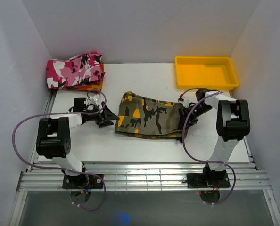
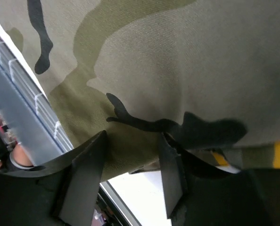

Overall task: Fold and stack the trousers
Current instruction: Neatly place the folded trousers to the corner

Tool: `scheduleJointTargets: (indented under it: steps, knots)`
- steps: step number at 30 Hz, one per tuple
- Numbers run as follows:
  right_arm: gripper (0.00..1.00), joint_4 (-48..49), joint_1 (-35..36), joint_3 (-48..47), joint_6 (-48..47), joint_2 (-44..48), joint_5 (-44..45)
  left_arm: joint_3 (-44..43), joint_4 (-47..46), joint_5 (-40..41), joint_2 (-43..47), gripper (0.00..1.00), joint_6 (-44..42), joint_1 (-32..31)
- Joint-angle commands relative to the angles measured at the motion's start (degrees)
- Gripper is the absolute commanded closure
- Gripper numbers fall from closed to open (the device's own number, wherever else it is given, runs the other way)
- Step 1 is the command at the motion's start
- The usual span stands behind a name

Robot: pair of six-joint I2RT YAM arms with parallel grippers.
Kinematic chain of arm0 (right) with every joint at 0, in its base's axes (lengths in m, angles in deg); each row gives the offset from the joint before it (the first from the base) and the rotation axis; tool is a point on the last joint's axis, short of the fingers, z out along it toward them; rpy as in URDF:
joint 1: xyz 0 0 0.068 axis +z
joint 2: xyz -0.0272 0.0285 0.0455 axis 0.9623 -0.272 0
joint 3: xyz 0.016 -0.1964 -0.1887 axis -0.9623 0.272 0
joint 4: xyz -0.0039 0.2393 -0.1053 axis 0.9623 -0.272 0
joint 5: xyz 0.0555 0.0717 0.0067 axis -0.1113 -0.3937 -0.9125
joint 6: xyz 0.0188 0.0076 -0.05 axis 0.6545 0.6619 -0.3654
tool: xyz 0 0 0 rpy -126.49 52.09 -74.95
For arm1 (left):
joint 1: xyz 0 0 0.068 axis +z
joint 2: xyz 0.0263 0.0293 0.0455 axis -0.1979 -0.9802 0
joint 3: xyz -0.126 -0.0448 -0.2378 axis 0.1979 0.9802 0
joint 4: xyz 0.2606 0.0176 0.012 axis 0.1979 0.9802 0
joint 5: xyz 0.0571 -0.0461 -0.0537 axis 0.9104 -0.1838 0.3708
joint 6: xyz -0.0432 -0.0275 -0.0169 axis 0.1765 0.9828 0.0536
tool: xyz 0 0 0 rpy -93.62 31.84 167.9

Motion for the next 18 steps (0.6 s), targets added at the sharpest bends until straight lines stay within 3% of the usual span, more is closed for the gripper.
scheduleJointTargets:
  steps: [1,3,6,10,12,17,18]
  knots:
    - [0.48,0.02,-0.01,2.95,-2.19,-0.54,5.68,1.30,2.25,1.76,-4.11,0.16,-1.27,-0.62]
    - [0.51,0.98,-0.02,4.89,-2.63,-0.98,6.57,0.60,-0.90,-0.60,-7.62,0.18,-0.75,-3.33]
    - [0.57,2.04,0.86,7.62,-2.98,-1.07,6.66,-0.63,-10.64,-5.61,-11.84,0.31,4.23,-5.00]
    - [0.58,3.62,2.61,7.63,-1.32,-1.51,5.79,-8.68,-12.60,-7.21,-19.14,0.50,5.75,-7.12]
    - [0.59,3.62,4.19,6.84,-0.35,-2.30,4.38,-11.87,-15.93,-6.86,-22.73,0.55,8.73,-6.95]
    - [0.48,1.78,6.14,-0.70,-0.52,0.23,0.95,-23.48,-17.17,-8.08,-28.82,0.78,13.57,-6.24]
    - [0.47,1.69,6.22,-2.73,-0.44,1.29,1.03,-23.75,-17.35,-8.78,-28.82,0.73,14.01,-5.98]
